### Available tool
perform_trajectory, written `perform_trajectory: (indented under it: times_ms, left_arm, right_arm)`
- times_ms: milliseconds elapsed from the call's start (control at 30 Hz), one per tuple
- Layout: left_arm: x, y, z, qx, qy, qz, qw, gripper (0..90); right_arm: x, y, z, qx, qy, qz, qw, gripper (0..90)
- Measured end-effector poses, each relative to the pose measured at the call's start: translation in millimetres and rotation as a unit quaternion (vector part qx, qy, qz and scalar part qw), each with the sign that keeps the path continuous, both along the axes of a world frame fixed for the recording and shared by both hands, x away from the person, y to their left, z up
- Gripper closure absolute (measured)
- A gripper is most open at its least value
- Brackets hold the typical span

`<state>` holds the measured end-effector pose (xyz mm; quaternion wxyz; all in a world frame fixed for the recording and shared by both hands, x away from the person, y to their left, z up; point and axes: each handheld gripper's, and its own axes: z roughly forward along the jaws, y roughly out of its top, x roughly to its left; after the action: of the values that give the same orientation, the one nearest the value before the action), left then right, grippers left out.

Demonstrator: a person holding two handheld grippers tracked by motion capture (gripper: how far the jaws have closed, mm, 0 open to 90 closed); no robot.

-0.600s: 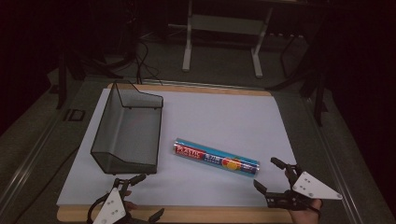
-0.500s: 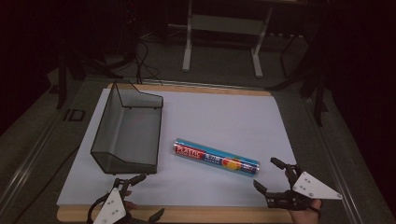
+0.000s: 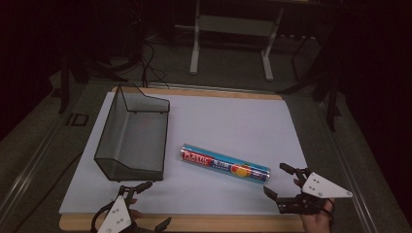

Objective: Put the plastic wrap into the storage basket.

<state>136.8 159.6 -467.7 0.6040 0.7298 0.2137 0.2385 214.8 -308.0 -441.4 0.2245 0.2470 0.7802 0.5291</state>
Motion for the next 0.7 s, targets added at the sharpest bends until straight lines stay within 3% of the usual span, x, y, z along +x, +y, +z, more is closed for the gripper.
perform_trajectory:
  times_ms: [100,233,367,700]
  left_arm:
    - [0.1,0.1,0.0,-0.001,0.000,-0.001,1.0000,0.5]
    - [0.4,0.0,-0.1,0.000,0.001,-0.002,1.0000,0.5]
    - [0.3,-0.3,-0.1,0.001,0.001,-0.004,1.0000,0.5]
    - [0.6,-0.4,-0.4,0.002,0.002,-0.004,1.0000,0.5]
  right_arm:
    - [1.9,0.8,-0.3,-0.014,0.003,-0.003,0.9999,11.1]
    - [5.5,1.3,2.4,-0.004,0.010,-0.017,0.9998,10.2]
    - [10.9,5.5,2.8,-0.004,0.034,0.000,0.9994,9.5]
    - [26.9,23.9,-3.8,-0.058,0.039,0.021,0.9973,10.0]
